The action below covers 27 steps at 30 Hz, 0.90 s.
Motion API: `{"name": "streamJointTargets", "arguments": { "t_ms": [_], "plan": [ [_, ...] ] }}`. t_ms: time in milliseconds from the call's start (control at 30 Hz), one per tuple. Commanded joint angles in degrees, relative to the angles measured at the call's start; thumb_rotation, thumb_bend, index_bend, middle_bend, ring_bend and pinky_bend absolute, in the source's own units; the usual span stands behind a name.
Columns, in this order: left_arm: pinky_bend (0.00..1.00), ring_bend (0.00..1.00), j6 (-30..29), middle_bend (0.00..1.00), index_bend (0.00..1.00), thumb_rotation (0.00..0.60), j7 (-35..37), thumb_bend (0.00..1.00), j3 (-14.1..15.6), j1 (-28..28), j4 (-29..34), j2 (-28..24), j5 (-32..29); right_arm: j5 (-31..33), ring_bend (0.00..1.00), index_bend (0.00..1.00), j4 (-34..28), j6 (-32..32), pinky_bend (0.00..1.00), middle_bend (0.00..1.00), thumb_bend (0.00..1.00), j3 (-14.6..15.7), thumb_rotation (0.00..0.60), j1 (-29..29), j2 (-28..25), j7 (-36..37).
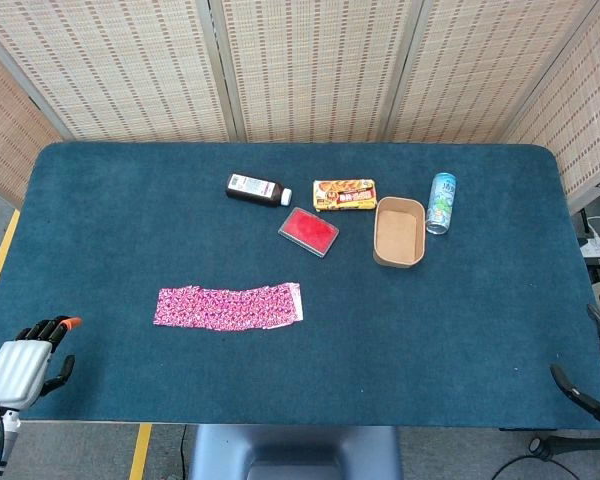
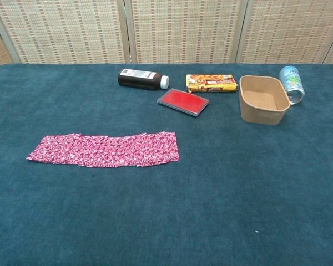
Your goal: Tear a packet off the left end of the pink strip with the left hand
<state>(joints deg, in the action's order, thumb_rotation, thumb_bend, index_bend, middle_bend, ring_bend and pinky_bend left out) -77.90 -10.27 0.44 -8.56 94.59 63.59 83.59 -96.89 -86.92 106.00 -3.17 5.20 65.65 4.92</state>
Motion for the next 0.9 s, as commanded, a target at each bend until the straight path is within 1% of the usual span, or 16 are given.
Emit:
{"name": "streamJointTargets", "arguments": {
  "t_ms": [33,167,233,267,333,400,467,500,533,600,700,800,900],
  "plan": [
    [0.34,0.23,0.01,0.23,0.2,0.6,-0.03,0.46,-0.02,-0.02,0.05,0.03,0.01,0.04,0.0,0.0,-0.32,-0.42,0.28,0.0,0.13,0.13,0.6,-0.08,-0.21,-0.11],
    [0.34,0.23,-0.38,0.23,0.16,0.6,0.68,0.46,0.23,-0.05,0.02,-0.04,1.28,-0.24,0.0,0.0,-0.93,-1.98,0.28,0.0,0.13,0.72,0.6,-0.43,-0.63,-0.49],
    [0.34,0.23,-0.47,0.23,0.13,0.6,0.94,0.46,0.37,-0.05,-0.26,0.12,1.76,-0.59,0.0,0.0,-1.11,-2.28,0.28,0.0,0.13,1.01,0.6,-0.46,-0.76,-0.57],
    [0.34,0.24,-0.58,0.24,0.09,0.6,1.11,0.46,0.41,-0.06,-0.51,0.29,2.04,-0.65,0.0,0.0,-1.17,-2.4,0.28,0.0,0.13,1.05,0.6,-0.5,-0.76,-0.62],
    [0.36,0.28,-0.87,0.31,0.03,0.6,1.15,0.47,0.14,-0.31,-1.61,1.06,2.59,-0.42,0.0,0.0,-1.3,-2.76,0.28,0.0,0.13,0.88,0.6,-0.67,-0.6,-0.88],
    [0.46,0.5,-0.82,0.52,0.0,0.6,0.81,0.51,0.07,-0.63,-2.74,2.02,3.13,0.03,0.0,0.0,-1.45,-3.35,0.28,0.0,0.13,0.74,0.6,-0.84,-0.47,-1.36],
    [0.55,0.65,0.33,0.67,0.0,0.6,0.85,0.6,0.55,-1.17,-3.52,2.93,3.74,0.31,0.0,0.0,-1.85,-4.13,0.28,0.0,0.13,0.86,0.6,-0.97,-0.53,-1.95],
    [0.58,0.69,1.0,0.71,0.0,0.6,0.87,0.65,0.91,-1.42,-3.68,3.2,4.06,0.19,0.0,0.0,-2.03,-4.36,0.28,0.0,0.13,1.03,0.6,-0.99,-0.62,-2.1],
    [0.59,0.7,1.99,0.73,0.0,0.6,0.7,0.69,1.46,-1.77,-3.85,3.41,4.51,-0.15,0.0,0.0,-2.07,-4.57,0.28,0.0,0.13,1.23,0.6,-1.08,-0.65,-2.2],
    [0.59,0.72,4.15,0.76,0.0,0.6,0.37,0.76,2.39,-2.63,-3.77,3.61,5.19,-0.82,0.0,0.0,-1.84,-4.7,0.28,0.0,0.13,1.57,0.6,-1.16,-0.65,-2.26],
    [0.59,0.72,7.45,0.77,0.0,0.6,0.13,0.8,2.95,-4.05,-2.81,3.94,4.98,-1.54,0.0,0.0,-1.23,-4.59,0.28,0.0,0.13,1.62,0.6,-1.4,-0.3,-2.1],
    [0.59,0.72,11.11,0.77,0.0,0.6,-1.64,0.83,2.54,-5.85,-1.8,4.97,3.29,-1.24,0.0,0.0,-0.88,-5.46,0.28,0.0,0.13,1.42,0.6,-1.94,-0.21,-1.77],
    [0.59,0.72,14.78,0.77,0.0,0.6,-5.55,0.83,1.51,-8.11,-1.87,7.03,1.07,-0.5,0.0,0.0,-1.55,-7.0,0.28,0.0,0.13,1.44,0.6,-2.46,-1.05,-1.48]
  ]
}}
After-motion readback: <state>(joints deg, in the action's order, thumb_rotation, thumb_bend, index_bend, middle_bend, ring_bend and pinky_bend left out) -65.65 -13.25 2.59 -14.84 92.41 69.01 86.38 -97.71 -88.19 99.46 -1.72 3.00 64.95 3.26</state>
